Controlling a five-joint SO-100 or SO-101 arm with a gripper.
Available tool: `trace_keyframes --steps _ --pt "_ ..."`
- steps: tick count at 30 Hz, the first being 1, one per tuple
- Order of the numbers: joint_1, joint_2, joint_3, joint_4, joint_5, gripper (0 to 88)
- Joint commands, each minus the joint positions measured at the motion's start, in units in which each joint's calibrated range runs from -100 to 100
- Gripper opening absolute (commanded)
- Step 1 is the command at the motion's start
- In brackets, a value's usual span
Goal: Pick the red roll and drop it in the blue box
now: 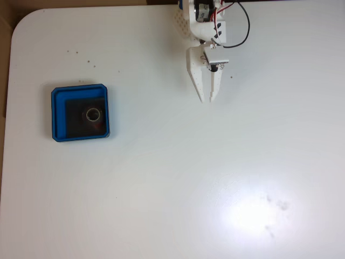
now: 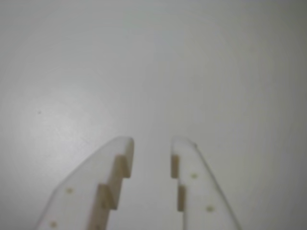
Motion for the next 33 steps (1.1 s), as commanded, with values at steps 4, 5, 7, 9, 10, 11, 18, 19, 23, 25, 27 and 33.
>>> trace_keyframes --steps 4,5,7,9,10,11,18,19,23,25,27,33 --pt "0.00 -1.71 3.95 -1.38 -0.05 1.4" --pt "0.00 -2.22 3.95 -1.38 -0.05 1.4" --pt "0.00 -3.22 3.95 -1.21 -0.05 1.4" --pt "0.00 -3.89 4.04 -1.05 -0.05 1.4" --pt "0.00 -3.97 4.04 -1.05 -0.05 1.5" --pt "0.00 -3.97 4.04 -1.05 -0.05 1.5" --pt "0.00 -3.39 3.95 -0.97 -0.40 1.5" --pt "0.00 -3.39 3.95 -0.97 -0.23 1.5" --pt "0.00 -3.39 3.86 -0.97 -0.23 1.5" --pt "0.00 -3.39 3.86 -0.97 -0.23 1.5" --pt "0.00 -3.39 3.86 -0.97 -0.23 1.5" --pt "0.00 -3.39 3.86 -0.97 -0.23 1.5"
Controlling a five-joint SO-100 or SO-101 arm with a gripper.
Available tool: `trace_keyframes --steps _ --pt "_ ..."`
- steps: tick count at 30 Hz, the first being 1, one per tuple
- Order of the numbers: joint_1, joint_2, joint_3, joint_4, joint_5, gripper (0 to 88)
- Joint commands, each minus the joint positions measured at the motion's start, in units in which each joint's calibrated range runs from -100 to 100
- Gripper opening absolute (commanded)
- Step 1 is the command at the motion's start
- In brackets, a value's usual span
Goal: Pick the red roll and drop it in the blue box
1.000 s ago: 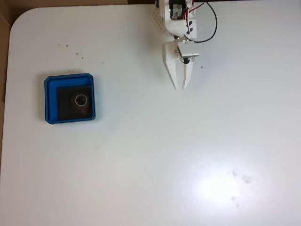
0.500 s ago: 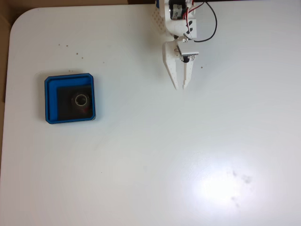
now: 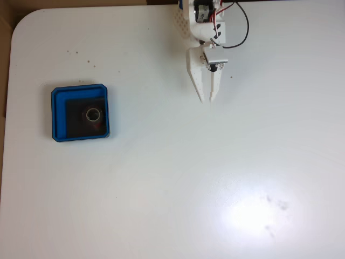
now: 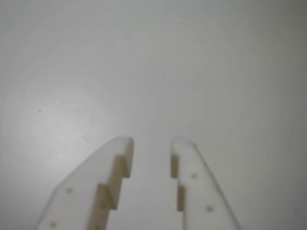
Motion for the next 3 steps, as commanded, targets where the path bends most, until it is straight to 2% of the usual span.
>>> trace_keyframes --steps 1,3 --pt "0.00 -0.17 0.72 -0.97 -0.06 1.5" --pt "0.00 -0.17 0.72 -0.97 -0.06 1.5"
